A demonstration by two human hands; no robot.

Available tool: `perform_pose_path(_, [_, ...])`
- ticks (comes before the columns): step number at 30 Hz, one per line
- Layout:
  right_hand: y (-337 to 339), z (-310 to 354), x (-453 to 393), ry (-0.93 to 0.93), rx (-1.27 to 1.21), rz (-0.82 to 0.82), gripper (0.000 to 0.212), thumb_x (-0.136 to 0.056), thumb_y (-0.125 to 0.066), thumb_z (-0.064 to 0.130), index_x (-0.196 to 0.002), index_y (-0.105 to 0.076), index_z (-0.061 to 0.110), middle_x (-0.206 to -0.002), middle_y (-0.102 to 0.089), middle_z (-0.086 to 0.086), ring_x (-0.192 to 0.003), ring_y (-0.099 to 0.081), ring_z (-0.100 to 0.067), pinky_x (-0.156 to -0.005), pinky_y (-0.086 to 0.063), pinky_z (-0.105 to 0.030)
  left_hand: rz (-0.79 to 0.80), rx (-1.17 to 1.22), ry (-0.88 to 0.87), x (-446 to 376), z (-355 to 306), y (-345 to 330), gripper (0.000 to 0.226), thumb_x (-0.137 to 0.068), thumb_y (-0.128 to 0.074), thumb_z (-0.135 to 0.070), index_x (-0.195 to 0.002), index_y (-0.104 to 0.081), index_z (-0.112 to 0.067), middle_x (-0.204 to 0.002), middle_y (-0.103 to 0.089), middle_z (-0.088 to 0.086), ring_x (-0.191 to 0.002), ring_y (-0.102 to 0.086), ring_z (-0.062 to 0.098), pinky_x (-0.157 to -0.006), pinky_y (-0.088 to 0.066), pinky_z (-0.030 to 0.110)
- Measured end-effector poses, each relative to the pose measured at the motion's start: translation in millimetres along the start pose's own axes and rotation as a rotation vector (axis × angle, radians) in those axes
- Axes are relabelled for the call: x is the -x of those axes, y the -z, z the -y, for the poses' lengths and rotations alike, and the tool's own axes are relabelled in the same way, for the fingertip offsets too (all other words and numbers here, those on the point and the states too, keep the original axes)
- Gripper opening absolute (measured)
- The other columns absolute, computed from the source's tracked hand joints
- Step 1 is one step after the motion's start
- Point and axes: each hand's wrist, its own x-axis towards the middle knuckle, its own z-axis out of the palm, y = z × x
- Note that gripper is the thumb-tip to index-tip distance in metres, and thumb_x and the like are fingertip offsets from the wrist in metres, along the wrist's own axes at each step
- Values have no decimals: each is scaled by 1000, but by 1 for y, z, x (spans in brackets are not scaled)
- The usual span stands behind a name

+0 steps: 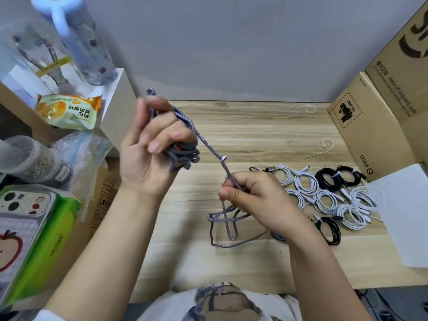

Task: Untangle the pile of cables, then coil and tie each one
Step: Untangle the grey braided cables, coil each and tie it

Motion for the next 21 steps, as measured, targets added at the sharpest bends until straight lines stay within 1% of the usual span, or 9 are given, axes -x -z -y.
perform_pose_path(2, [-2, 5, 0, 0, 105, 53, 19, -85, -67, 29, -67, -61, 28, -44, -48, 11, -44, -42, -3, -50, -33, -20, -170, -113, -70, -5, 0, 6, 12, -91, -53, -4, -98, -57, 5, -54, -45, 8, -51, -48, 24, -74, -43, 31])
perform_pose_path(4, [-3, 10, 1, -9, 212, 106, 16, -86, -66, 29, -71, -61, 28, -47, -51, 9, -46, -48, -3, -53, -38, -21, -281, -211, -142, -7, 8, 11, 17, -88, -56, -1, -102, -59, 6, -59, -52, 8, -54, -52, 21, -76, -47, 31])
perform_pose_path(8, [-4, 13, 3, -9, 339, 142, 26, -87, -63, 33, -63, -51, 32, -50, -58, 7, -48, -51, -4, -61, -43, -25, -351, -486, -237, -10, 29, 17, 22, -86, -43, -14, -102, -55, -6, -55, -45, -7, -49, -46, 6, -67, -51, 22])
perform_pose_path(12, [-6, 14, 4, -3, 385, 129, 21, -88, -62, 31, -69, -56, 27, -56, -63, 7, -52, -53, -1, -62, -45, -25, -383, -829, -187, -11, 39, 22, 20, -88, -42, -14, -103, -53, -7, -54, -47, -7, -49, -46, 8, -66, -50, 23])
perform_pose_path(14, [-6, 13, 4, 22, 364, 91, 17, -86, -63, 27, -70, -58, 29, -58, -66, 7, -58, -58, -5, -66, -48, -28, -381, -1047, -137, -8, 40, 27, 24, -85, -43, -18, -104, -53, -8, -54, -51, -6, -50, -49, 10, -68, -50, 26])
perform_pose_path(16, [-4, 10, 5, 14, 297, 30, 12, -81, -67, 24, -72, -64, 31, -58, -66, 7, -61, -61, -8, -70, -51, -32, -300, -1351, -37, -3, 39, 29, 23, -86, -48, -23, -104, -56, -12, -58, -56, -4, -57, -53, 11, -70, -46, 26])
perform_pose_path(18, [-2, 9, 5, -30, 213, -41, 8, -75, -72, 22, -73, -69, 29, -58, -67, 6, -61, -61, -9, -70, -51, -31, -178, -1543, 134, 4, 39, 30, 25, -84, -53, -38, -98, -60, -18, -68, -62, -3, -65, -55, 6, -68, -42, 17])
perform_pose_path(19, [-1, 9, 6, -51, 118, -75, 10, -72, -74, 19, -72, -69, 27, -59, -67, 3, -60, -61, -11, -66, -51, -31, -127, -1592, 225, 6, 38, 29, 24, -82, -54, -43, -91, -63, -22, -70, -64, -6, -66, -56, 2, -69, -42, 13])
perform_pose_path(21, [1, 11, 7, -72, -161, -116, 20, -70, -72, 1, -72, -64, 20, -53, -63, -4, -51, -55, -11, -53, -47, -22, -22, -1628, 403, 8, 36, 24, 16, -81, -58, -42, -72, -65, -31, -63, -62, -10, -64, -56, 3, -71, -42, 12])
